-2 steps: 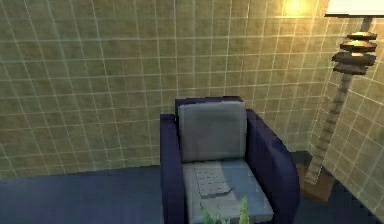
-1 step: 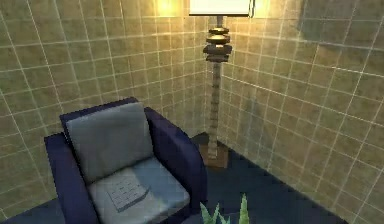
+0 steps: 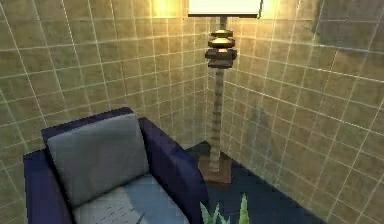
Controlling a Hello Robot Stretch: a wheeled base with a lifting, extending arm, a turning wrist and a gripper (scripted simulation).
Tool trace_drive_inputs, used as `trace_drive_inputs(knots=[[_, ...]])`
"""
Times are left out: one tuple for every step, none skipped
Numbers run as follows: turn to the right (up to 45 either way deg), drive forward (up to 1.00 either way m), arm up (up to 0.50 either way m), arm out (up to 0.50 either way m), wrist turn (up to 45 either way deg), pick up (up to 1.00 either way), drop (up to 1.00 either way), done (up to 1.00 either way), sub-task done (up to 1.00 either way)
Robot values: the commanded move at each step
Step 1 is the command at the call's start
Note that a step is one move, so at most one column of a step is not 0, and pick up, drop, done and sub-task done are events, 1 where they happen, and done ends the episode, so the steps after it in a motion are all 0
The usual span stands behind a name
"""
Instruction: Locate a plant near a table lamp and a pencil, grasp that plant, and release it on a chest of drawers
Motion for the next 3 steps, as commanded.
trace_drive_inputs(knots=[[-45.0,0.0,0.0,0.0,0.0,0.0,0.0,0.0,0.0],[-45.0,0.0,0.0,0.0,0.0,0.0,0.0,0.0,0.0],[-18.0,0.0,0.0,0.0,0.0,0.0,0.0,0.0,0.0]])
